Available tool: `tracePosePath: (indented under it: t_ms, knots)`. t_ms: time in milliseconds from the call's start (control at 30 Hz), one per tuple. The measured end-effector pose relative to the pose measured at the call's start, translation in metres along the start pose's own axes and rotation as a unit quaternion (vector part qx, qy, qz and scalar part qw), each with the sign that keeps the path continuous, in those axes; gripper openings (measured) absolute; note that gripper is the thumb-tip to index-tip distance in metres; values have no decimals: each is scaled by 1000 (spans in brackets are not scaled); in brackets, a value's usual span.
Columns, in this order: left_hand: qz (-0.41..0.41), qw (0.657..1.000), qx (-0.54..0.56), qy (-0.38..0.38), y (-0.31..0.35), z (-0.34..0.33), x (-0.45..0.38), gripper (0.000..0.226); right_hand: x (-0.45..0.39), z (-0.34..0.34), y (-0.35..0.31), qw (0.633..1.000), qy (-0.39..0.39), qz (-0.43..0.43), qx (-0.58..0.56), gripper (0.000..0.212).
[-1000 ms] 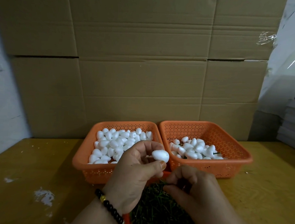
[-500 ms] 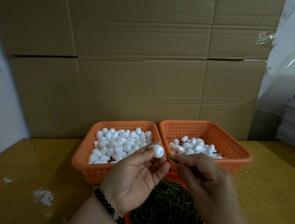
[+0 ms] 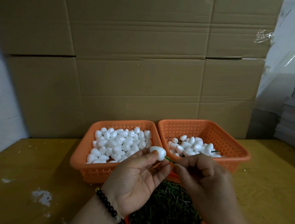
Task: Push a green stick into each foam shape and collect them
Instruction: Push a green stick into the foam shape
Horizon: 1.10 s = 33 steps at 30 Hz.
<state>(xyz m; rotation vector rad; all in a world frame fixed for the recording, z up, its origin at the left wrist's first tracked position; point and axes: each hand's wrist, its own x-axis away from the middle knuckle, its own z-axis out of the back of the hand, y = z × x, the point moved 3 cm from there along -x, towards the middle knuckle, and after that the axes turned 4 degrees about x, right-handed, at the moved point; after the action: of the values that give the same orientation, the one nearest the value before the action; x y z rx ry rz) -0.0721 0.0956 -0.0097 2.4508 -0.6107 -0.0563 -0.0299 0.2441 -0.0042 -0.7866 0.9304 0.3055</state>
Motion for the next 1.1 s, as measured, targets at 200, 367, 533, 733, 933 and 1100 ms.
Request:
tracePosePath:
  t_ms: [200,367,533,733,933,1100]
  knots:
    - [4,1000,0,-5,-2,-2,0,30,-1,0,2,1000,0,0,11,8]
    - [14,1000,1,-1,-4,-3,1,23,-1,-1,2,1000,-5,8,18,9]
    - [28,999,16,-13,-6,-4,1,22,-1,0,0,999,4,23,30,8]
    - [27,998,31,-47,-5,-4,0,29,0,0,0,999,13,42,20,7]
    - [7,996,12,-83,0,1,-2,40,0,0,-5,998,2,55,-5,14]
    - [-42,993,-48,-98,-1,4,-4,42,1,0,-3,998,2,59,-5,13]
